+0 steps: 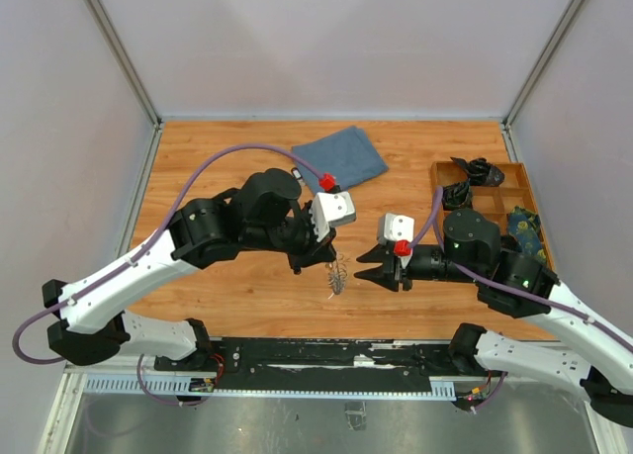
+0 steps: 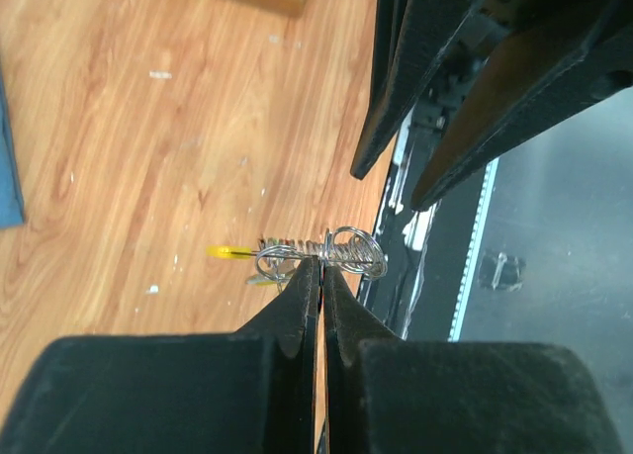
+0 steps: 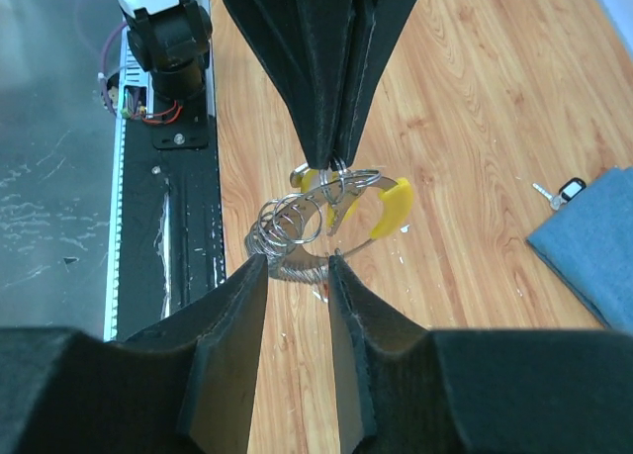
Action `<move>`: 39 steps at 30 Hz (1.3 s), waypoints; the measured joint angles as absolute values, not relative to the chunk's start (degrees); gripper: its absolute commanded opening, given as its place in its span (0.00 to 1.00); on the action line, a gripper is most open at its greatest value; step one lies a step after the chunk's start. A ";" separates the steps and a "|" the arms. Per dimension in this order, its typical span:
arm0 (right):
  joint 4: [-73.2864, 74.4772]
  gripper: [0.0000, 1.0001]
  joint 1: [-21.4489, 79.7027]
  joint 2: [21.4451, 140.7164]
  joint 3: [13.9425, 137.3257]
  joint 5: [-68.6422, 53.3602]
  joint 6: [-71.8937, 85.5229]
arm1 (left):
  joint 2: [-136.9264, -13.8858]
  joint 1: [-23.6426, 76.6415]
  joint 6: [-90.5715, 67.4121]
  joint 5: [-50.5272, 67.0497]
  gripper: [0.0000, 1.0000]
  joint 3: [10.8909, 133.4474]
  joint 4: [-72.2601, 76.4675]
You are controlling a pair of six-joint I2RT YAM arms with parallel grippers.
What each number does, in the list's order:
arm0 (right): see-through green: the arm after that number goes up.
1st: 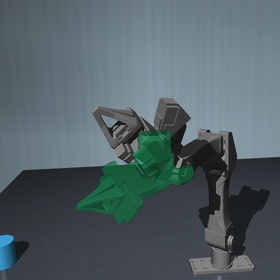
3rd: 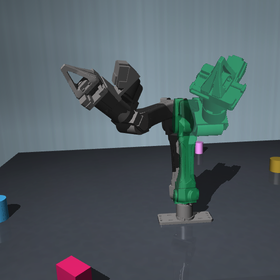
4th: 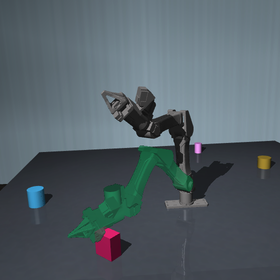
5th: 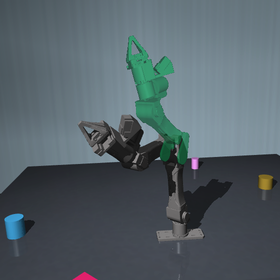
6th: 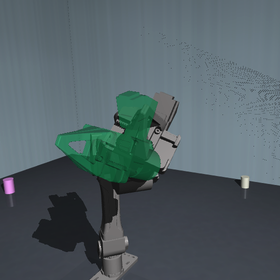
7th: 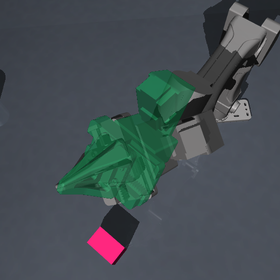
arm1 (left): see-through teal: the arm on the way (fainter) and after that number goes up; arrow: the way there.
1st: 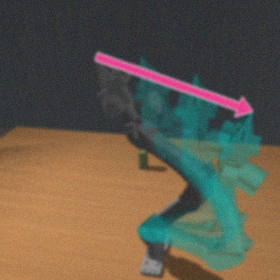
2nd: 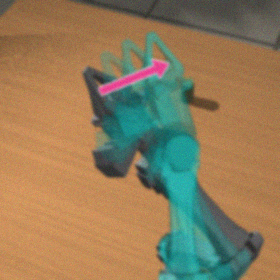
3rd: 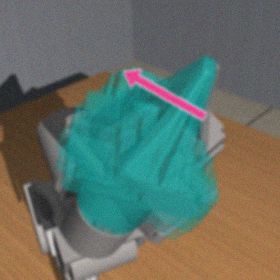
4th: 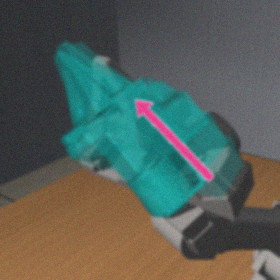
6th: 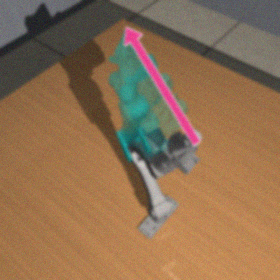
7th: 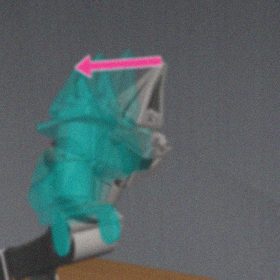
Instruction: Put the keys on the keyring
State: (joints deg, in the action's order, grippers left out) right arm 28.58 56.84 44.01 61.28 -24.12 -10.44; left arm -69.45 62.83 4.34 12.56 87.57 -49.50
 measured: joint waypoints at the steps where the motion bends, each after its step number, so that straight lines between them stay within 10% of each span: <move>1: 28.14 0.32 56.84 44.16 60.55 -23.99 -10.55 | -70.28 62.83 4.75 12.32 0.01 88.07 -51.05; 16: 15.31 0.30 56.84 47.37 54.72 -25.98 -7.75 | -72.07 63.07 7.33 13.91 0.00 89.34 -56.40; 39: 13.91 0.00 56.84 50.22 55.00 -30.48 -6.85 | -71.46 63.24 7.68 15.07 0.07 89.36 -57.17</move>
